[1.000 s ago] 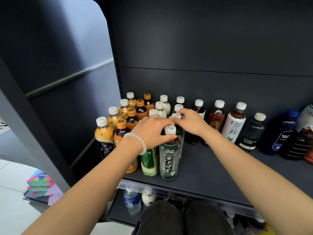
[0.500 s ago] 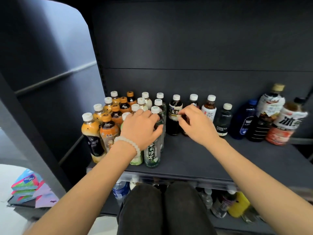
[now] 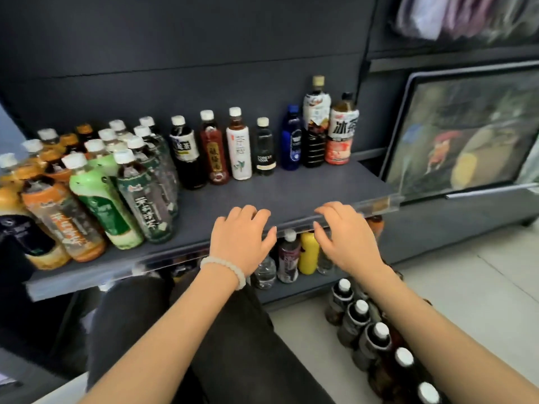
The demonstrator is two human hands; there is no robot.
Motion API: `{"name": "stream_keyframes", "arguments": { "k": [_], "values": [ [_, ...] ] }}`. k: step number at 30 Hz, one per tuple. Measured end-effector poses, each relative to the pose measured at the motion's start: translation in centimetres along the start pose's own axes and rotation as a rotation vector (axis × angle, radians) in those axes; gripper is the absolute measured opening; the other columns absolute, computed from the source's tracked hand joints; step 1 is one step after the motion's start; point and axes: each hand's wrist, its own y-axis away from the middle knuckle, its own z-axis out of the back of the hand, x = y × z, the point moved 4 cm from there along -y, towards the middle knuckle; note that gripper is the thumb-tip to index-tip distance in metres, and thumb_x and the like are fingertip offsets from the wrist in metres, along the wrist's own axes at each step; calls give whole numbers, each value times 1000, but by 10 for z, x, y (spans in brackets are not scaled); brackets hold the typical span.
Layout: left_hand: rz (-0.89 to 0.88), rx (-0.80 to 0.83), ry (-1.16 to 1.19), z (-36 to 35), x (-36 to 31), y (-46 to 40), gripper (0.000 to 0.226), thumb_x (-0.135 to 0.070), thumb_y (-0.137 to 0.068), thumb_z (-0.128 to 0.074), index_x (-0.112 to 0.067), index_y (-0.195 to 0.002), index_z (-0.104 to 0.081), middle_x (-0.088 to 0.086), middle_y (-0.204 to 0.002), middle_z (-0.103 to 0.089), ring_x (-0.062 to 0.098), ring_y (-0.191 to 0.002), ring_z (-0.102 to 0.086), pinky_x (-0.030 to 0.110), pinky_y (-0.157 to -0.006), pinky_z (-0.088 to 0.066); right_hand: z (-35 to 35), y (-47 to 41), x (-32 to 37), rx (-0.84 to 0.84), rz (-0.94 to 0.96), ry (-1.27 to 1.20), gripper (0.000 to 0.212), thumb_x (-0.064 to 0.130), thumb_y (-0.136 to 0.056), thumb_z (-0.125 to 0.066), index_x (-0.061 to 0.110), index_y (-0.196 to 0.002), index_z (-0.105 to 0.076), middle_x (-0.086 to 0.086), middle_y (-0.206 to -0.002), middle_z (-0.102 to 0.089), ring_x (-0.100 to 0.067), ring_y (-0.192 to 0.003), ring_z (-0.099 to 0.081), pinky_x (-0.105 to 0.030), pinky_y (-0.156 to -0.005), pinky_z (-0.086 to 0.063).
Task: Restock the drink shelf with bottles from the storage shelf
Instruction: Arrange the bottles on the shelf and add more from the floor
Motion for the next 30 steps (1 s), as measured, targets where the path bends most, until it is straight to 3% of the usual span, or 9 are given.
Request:
{"name": "stream_keyframes", "arguments": {
  "k": [5, 9, 13, 15, 20, 30],
  "values": [
    [-73, 71, 118, -47, -62, -4, 37, -43, -94, -42, -22, -122, -55, 2, -114, -59, 27, -109, -53, 37, -79, -41, -3, 60, -59, 34, -170, 22, 36, 33, -84, -42, 8, -95, -66, -6, -91, -65, -30, -77, -61, -34, -58, -49],
    [-112, 189, 124, -89, -106, -9, 40, -46, -95, -36, -24, -126, -49, 2, -119, -55, 26, -113, -48, 38, -84, -41, -21, 100, -101, 90, -354, -1, 37, 34, -85, -41, 11, -101, -65, -6, -97, -64, -31, -85, -60, -37, -67, -49],
    [-121, 313, 180, -132, -136, -15, 41, -45, -96, -35, -25, -130, -46, 2, -124, -53, 25, -118, -46, 39, -90, -40, -43, 135, -128, 127, -493, 12, 26, 25, -86, -54, 8, -102, -65, -9, -96, -64, -32, -86, -59, -34, -68, -46],
    [-105, 391, 204, -158, -146, -15, 39, -43, -96, -36, -24, -128, -48, 2, -123, -53, 25, -118, -47, 39, -90, -42, -55, 151, -138, 145, -559, -9, 20, 19, -87, -60, 8, -103, -65, -10, -96, -64, -33, -86, -59, -35, -68, -46],
    [28, 644, 286, -219, -157, -8, 39, -42, -96, -39, -24, -130, -47, 6, -130, -50, 28, -122, -44, 41, -92, -41, -94, 182, -155, 291, -693, -33, 28, 28, -91, -54, 11, -111, -60, -9, -106, -60, -30, -96, -58, -40, -74, -48],
    [99, 661, 270, -287, -159, -40, 48, -44, -94, -43, -27, -138, -38, 7, -134, -46, 29, -125, -40, 43, -94, -38, -158, 184, -162, 531, -741, -82, 35, 39, -95, -45, 20, -123, -48, -2, -112, -59, -24, -104, -55, -37, -73, -45]
  ]
}}
